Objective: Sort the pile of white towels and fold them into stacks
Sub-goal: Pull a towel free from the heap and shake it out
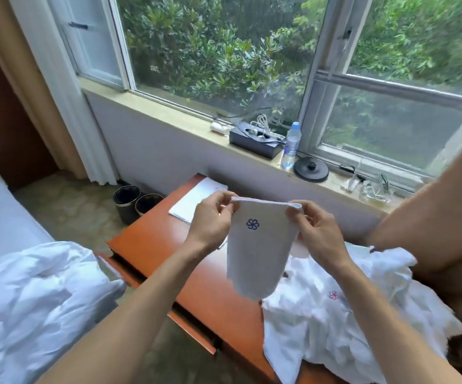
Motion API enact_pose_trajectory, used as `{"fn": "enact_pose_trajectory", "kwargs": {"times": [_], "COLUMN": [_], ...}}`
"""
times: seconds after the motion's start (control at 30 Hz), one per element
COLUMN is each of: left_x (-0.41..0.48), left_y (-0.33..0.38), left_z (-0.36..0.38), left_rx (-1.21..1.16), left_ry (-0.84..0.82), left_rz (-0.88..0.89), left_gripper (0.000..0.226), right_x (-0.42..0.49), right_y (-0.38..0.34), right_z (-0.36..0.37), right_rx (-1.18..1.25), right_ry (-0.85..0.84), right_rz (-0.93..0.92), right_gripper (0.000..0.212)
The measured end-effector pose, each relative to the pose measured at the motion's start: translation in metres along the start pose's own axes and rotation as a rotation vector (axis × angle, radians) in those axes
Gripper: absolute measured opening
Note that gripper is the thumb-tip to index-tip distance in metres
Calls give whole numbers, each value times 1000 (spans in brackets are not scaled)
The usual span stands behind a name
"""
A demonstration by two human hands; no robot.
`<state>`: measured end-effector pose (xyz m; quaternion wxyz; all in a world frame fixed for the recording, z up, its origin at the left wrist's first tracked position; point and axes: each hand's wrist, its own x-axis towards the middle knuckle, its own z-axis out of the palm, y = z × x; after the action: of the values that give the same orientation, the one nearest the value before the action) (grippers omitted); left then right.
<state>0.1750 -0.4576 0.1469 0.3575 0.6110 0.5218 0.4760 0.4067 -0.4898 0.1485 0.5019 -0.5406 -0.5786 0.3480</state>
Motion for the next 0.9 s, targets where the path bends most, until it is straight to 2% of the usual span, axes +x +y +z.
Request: {"fn": "enact_pose_trajectory", "kwargs": {"times": [0.17,0.27,0.4,0.6,0.73,0.9], "left_x": [29,41,67,112,144,196], "left_y": [-56,-80,-102,-132,-152,-182], "left_z": [-95,-134,-174,-202,-207,-204], "left_rx": [-137,-163,-155,-88,-3,18], "left_ry": [-43,-8,20,39,-7,-40], "left_rz": [-96,-128,-150,-201,-213,-226], "left_gripper": [11,12,10,12,15,9], "right_x": [23,35,53,90,120,173], "right_y": [-7,-9,-7,14,35,65], "right_z": [115,161,208,255,270,286], "right_rx": [-56,-82,-73,-53,-26,54], "right_ry": [-12,-46,-83,-107,-136,-122], "right_rz": [-11,3,50,105,162,222], "right_gripper": [19,26,24,15,16,17]}}
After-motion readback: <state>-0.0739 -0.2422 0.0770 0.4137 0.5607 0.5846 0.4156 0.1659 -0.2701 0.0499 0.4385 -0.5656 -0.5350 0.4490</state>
